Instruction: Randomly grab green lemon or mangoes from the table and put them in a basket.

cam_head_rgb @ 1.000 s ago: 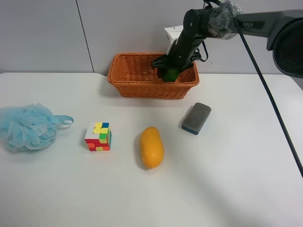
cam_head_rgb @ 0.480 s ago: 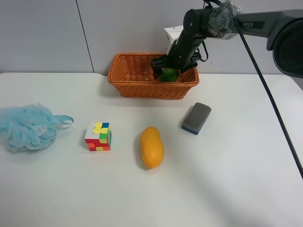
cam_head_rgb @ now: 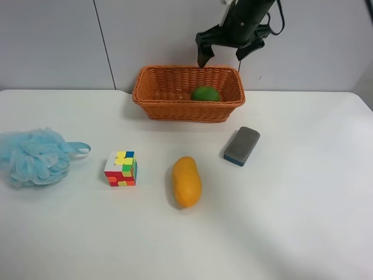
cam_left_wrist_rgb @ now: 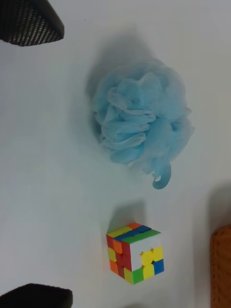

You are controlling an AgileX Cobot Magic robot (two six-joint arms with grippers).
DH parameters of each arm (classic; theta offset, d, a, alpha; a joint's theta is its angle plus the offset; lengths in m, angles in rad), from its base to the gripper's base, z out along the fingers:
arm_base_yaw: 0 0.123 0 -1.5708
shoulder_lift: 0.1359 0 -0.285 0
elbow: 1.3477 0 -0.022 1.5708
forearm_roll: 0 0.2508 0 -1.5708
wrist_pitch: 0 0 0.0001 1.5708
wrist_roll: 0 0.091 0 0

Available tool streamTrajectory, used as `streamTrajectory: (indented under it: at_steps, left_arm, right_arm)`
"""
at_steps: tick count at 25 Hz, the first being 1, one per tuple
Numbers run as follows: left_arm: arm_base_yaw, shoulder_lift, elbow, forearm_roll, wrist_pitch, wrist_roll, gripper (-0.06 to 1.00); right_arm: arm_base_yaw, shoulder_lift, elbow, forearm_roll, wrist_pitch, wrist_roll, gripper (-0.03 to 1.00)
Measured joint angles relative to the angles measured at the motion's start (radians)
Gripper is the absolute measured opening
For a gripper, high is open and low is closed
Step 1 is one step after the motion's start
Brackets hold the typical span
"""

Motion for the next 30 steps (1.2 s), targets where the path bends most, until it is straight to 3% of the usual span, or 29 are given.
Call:
streamTrajectory:
  at_steps: [9, 14, 30]
  left_arm:
    - [0.000, 0.000, 0.000, 0.000, 0.000, 0.000, 0.99]
    - [0.000, 0.000, 0.000, 0.000, 0.000, 0.000, 0.99]
    - [0.000, 0.000, 0.000, 0.000, 0.000, 0.000, 0.99]
  right_arm:
    - [0.000, -0.277, 0.000, -0.054, 0.247, 0.000, 0.99]
    - [0.000, -0.413, 0.051, -0.096, 0.258, 0.000, 0.99]
    - [0.000, -1.349, 0.972, -0.096, 0.272, 0.000, 0.99]
